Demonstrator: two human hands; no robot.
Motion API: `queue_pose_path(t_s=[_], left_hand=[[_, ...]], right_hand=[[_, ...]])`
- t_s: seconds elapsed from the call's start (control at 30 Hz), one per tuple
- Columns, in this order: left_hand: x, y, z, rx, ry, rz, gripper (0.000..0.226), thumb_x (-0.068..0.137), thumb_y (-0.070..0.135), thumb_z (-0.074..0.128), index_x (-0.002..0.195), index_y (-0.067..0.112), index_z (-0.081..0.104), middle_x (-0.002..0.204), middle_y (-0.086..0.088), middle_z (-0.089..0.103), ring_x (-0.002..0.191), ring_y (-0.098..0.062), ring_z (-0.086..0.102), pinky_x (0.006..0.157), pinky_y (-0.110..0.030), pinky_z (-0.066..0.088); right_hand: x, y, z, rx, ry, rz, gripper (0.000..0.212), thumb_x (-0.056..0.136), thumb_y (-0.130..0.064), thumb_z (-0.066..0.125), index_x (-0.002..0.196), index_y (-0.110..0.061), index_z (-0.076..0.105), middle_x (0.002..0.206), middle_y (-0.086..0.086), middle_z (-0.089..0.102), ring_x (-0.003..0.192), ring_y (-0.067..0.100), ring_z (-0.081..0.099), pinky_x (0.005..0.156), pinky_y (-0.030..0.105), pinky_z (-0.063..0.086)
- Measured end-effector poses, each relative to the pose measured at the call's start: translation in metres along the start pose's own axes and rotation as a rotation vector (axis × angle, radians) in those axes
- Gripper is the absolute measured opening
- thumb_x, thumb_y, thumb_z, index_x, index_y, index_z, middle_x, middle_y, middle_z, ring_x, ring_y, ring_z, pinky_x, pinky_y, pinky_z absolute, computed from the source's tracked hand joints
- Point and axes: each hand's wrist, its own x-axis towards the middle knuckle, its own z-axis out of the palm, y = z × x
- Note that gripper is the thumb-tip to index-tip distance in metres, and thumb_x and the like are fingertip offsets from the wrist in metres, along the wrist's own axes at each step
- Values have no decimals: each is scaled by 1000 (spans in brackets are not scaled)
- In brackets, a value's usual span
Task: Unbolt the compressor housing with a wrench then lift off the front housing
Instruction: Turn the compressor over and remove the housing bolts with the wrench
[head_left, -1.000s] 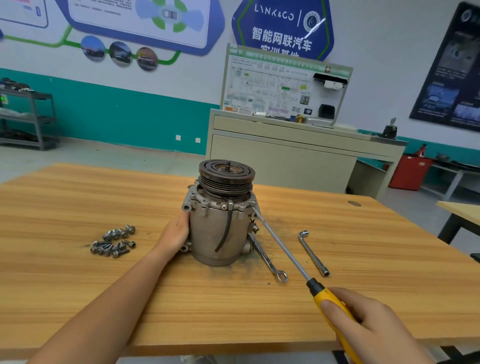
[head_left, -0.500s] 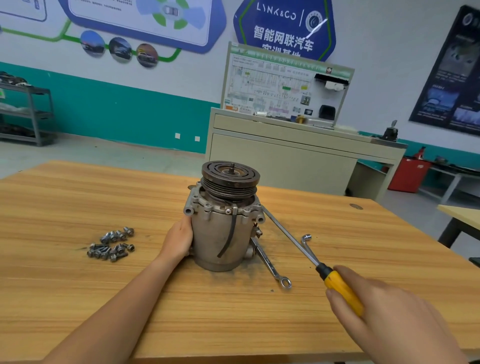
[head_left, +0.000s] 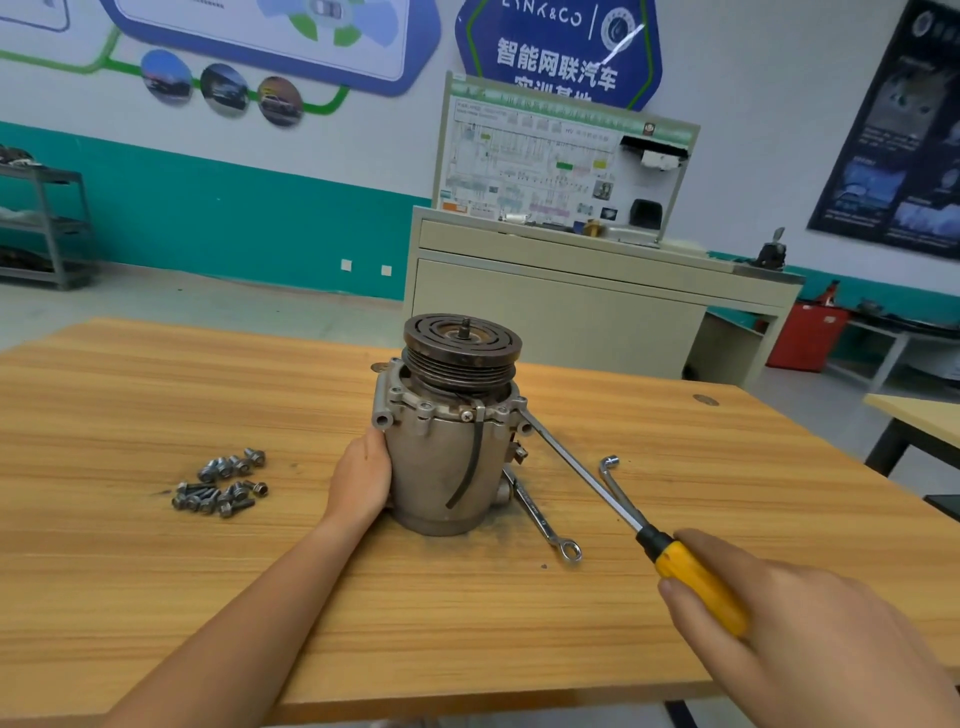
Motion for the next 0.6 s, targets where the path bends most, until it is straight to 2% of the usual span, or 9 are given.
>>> queue_pose_path(t_s=[0.17, 0.2, 0.27, 0.33, 0.4, 0.47, 0.5, 0.53, 0.6], left_hand=[[-2, 1, 1, -4, 13, -10, 33, 103, 20, 19, 90, 10, 47, 114, -22, 57, 99, -26, 49, 73, -27, 25], [-1, 1, 1, -12, 18, -17, 34, 103, 20, 18, 89, 10, 47, 114, -22, 57, 98, -26, 48, 73, -28, 25], [-2, 1, 1, -30, 26, -35, 36, 103, 22, 18, 89, 9, 48, 113, -23, 57, 93, -23, 45, 73, -28, 24], [-2, 1, 2, -29, 32, -36, 38, 103, 22, 17, 88, 7, 49, 111, -24, 57, 95, -27, 47, 70, -27, 23], [-3, 1, 1, -32, 45, -30, 37, 103, 20, 17, 86, 7, 48, 110, -24, 57, 92, -24, 45, 69, -27, 22], [-5, 2, 0, -48, 52, -29, 36, 102, 18, 19, 81, 9, 46, 108, -24, 57, 88, -20, 40, 69, -28, 22], [-5, 2, 0, -44, 51, -34, 35, 102, 17, 19, 78, 10, 44, 107, -24, 57, 87, -19, 40, 69, -29, 22], [-6, 1, 0, -43, 52, -42, 36, 102, 17, 20, 74, 12, 43, 105, -23, 56, 87, -19, 40, 69, -29, 23], [-4, 0, 1, -53, 66, -46, 39, 101, 18, 20, 69, 16, 41, 100, -19, 55, 86, -19, 40, 69, -29, 22]], right_hand=[[-7, -34, 19, -15, 142, -4, 55, 91, -60, 12, 140, -40, 24, 79, -8, 53, 81, 0, 61, 60, 14, 41], [-8, -42, 28, 37, 196, -24, 61, 93, -57, 8, 134, -31, 45, 67, -5, 54, 61, 1, 61, 49, 14, 41], [-11, -52, 43, 190, 276, 20, 82, 95, -49, 2, 94, -11, 74, 38, 1, 45, 26, 4, 42, 40, 6, 33], [-13, -55, 64, 166, 527, 24, 86, 96, -45, 3, 78, -3, 75, 31, 3, 39, 22, 3, 35, 41, 7, 35], [-18, -65, 68, 180, 445, 65, 83, 97, -46, 5, 82, -2, 75, 34, 3, 44, 23, 5, 39, 40, 4, 29], [-16, -72, 73, 275, 169, 56, 72, 96, -51, 9, 120, -7, 60, 60, -1, 60, 44, 6, 56, 42, 7, 35], [-15, -78, 80, 323, 153, 45, 64, 95, -55, 13, 141, -15, 34, 82, -7, 60, 68, -1, 61, 57, 4, 40], [-13, -85, 87, 428, 117, 125, 63, 94, -57, 17, 147, -24, 8, 96, -12, 52, 88, -5, 58, 71, 1, 38], [-2, -92, 91, 551, -29, 156, 66, 94, -57, 23, 143, -31, -12, 108, -14, 45, 103, -5, 52, 83, 2, 33]])
